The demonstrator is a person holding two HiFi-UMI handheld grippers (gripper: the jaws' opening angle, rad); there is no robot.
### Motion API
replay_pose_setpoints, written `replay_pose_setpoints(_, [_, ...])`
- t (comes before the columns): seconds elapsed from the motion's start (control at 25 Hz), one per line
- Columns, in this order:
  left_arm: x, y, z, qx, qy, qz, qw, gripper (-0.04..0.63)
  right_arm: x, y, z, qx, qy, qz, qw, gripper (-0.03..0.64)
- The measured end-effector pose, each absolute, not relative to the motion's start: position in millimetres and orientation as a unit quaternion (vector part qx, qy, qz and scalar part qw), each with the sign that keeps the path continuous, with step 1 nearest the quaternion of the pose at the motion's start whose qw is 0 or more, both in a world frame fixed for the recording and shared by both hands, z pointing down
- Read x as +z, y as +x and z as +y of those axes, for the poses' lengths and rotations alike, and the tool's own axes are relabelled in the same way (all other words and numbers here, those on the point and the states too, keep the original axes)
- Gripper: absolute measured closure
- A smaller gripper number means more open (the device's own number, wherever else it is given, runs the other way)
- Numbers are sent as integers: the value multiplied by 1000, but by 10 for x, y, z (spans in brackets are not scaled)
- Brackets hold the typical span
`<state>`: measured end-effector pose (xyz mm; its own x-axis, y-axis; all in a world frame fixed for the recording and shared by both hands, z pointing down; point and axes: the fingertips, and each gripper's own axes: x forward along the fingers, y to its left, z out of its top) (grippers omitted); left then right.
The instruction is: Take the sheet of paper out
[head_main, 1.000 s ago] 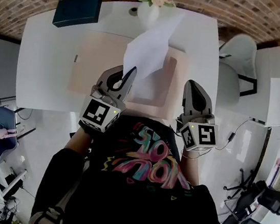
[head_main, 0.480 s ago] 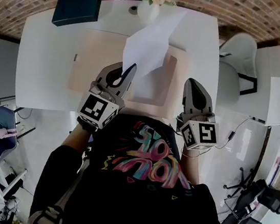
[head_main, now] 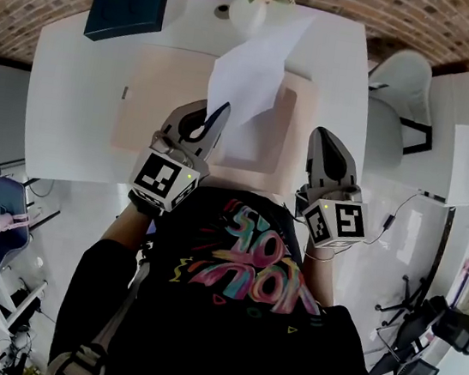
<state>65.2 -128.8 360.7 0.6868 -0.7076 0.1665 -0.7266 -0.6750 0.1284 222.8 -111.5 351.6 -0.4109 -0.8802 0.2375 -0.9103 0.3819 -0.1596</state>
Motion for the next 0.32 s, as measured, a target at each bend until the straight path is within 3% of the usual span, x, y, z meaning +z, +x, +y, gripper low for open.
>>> replay_pose_setpoints(0.32, [3631, 664, -1320, 56, 919, -380, 87, 572, 3527, 2212, -1127, 129, 540, -830, 59, 598])
